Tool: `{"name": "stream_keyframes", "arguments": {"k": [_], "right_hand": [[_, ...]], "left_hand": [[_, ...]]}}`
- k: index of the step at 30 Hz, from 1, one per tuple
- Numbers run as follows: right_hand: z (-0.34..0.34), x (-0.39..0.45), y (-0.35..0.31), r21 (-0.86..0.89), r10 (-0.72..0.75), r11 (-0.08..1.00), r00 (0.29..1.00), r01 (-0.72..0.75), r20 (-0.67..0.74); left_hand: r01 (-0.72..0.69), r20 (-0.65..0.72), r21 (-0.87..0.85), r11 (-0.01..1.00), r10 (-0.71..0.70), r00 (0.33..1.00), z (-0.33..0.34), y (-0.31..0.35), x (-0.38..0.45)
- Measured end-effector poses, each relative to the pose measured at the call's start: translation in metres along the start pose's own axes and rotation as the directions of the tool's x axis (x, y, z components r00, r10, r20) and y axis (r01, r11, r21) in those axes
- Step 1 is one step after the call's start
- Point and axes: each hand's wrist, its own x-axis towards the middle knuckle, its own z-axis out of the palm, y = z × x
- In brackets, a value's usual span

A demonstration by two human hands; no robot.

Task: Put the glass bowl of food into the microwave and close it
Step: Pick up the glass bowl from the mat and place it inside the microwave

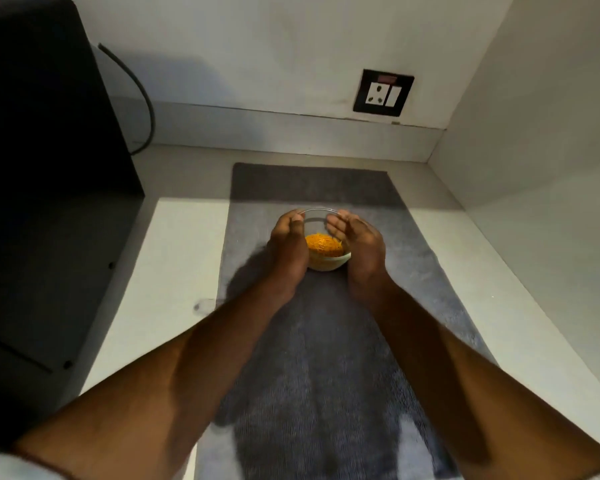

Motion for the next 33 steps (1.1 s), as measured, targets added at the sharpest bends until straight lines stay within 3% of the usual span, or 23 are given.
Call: {"name": "stream_keyframes", "arguments": {"k": [5,12,19,28,33], "right_hand": [[0.001,-0.008,-0.002,0.042,0.02,0.999,1.0,-0.019,-0.012],[-0.002,-0.05,-0.003,0.056,0.023,0.998,1.0,-0.022,-0.003],[-0.009,-0.132,-0.025,0.109,-0.04,0.993,0.999,0.038,0.017],[-0.004,-0.264,-0.085,0.137,0.052,0.989,0.997,-0.059,0.058],[0.017,-0.36,-0.107,0.039,0.107,0.993,0.99,-0.111,0.091]], "left_hand": [[0.009,0.017,-0.19,0.982,-0.006,1.0,0.002,-0.002,-0.006],[-0.009,0.031,-0.098,0.995,0.012,0.999,-0.019,0.008,-0.049],[-0.079,-0.022,-0.17,0.982,0.077,0.997,-0.042,0.023,-0.128],[-0.014,-0.016,-0.142,0.99,0.012,1.0,-0.094,0.086,-0.26],[-0.006,-0.094,-0.084,0.996,-0.002,0.996,-0.149,0.109,-0.343]]}}
